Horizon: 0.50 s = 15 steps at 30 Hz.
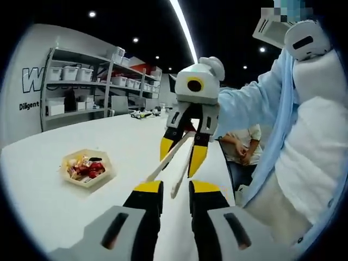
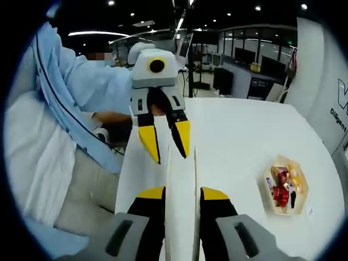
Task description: Place the target food into the container with the food tongs after gripping and lifting it, then release it inside without dropping or visibly crushing the food.
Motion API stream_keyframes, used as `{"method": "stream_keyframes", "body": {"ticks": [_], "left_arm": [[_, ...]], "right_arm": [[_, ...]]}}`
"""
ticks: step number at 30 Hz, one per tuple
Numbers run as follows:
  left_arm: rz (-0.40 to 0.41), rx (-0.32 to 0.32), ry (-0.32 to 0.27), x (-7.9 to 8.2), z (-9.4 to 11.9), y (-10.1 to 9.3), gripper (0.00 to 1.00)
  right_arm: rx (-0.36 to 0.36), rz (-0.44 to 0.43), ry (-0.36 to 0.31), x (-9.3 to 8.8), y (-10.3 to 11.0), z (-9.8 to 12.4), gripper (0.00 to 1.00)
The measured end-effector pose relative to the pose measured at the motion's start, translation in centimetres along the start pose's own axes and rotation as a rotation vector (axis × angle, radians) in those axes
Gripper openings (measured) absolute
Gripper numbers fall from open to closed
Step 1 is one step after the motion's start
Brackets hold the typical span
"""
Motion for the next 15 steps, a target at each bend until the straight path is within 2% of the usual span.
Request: {"method": "stream_keyframes", "body": {"ticks": [2, 4, 8, 15], "left_arm": [[-0.009, -0.007, 0.004, 0.1, -0.1, -0.2, 0.16], [-0.032, -0.021, 0.013, 0.0, -0.1, -0.4, 0.06], [-0.084, -0.040, 0.027, -0.2, -0.3, -0.8, 0.04], [-0.081, -0.117, 0.045, -0.8, -0.6, -1.8, 0.01]], "right_arm": [[0.000, 0.007, 0.000, 0.1, 0.1, -0.1, 0.15], [0.006, 0.006, 0.000, 0.1, 0.2, -0.1, 0.15], [0.007, 0.023, 0.003, 0.0, 0.4, 0.0, 0.15], [0.028, 0.049, 0.026, -0.7, 1.1, -0.2, 0.17]]}}
Point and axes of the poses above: the point that each gripper's makers call its tool centre point, and the gripper's own axes: z roughly backward along the fingers, y roughly to its left, x roughly out of its top, the point moved 1 cm from there along z, roughly backward along the fingers, and after that the axes turned 1 degree about -y, right-handed, at the moved point
